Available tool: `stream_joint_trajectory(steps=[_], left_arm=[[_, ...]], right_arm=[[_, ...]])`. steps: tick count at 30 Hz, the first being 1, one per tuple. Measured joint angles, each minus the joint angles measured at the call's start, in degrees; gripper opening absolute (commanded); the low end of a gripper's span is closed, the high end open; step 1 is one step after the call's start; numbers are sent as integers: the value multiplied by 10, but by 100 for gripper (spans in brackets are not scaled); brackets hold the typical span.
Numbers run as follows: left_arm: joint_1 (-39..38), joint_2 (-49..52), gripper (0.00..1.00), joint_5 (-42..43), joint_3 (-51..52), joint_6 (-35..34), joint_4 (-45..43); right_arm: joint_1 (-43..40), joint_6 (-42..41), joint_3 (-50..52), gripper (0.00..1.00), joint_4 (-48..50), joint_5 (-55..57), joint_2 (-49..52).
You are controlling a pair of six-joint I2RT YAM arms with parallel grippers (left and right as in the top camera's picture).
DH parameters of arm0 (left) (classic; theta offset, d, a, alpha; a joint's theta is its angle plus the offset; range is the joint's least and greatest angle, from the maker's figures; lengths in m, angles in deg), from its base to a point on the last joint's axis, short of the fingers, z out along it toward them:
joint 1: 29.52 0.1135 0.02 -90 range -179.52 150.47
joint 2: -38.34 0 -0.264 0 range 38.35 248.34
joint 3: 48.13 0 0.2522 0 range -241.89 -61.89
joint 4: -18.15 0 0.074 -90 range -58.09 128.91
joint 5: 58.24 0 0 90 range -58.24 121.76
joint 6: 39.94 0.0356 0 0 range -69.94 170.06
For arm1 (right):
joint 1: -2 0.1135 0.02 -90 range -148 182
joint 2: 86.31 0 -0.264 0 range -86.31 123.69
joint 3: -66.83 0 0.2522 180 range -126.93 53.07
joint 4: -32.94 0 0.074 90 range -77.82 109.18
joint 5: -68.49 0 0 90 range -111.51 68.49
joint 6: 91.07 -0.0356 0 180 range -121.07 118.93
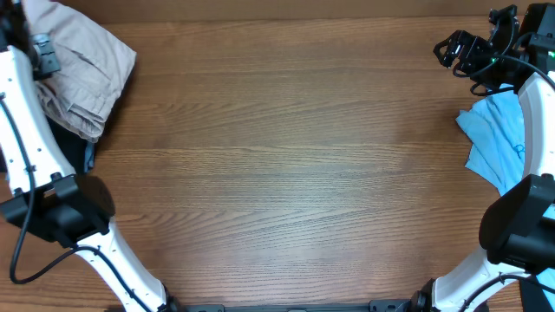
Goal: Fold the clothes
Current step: 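Place the folded shorts on top of the navy garment with the left gripper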
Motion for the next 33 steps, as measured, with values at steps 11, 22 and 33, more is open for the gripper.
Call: stream_joint_trajectory(steps=[11, 22, 33], left_arm=[[89, 1, 4, 58, 132, -10, -99], [142, 1, 4, 136, 167, 62, -162], [157, 1, 4, 148, 167, 85, -202]], right_arm=[[0, 0, 0, 100, 0, 0, 0], [0, 0, 0, 100, 0, 0, 0], [0, 0, 0, 100, 0, 0, 0]])
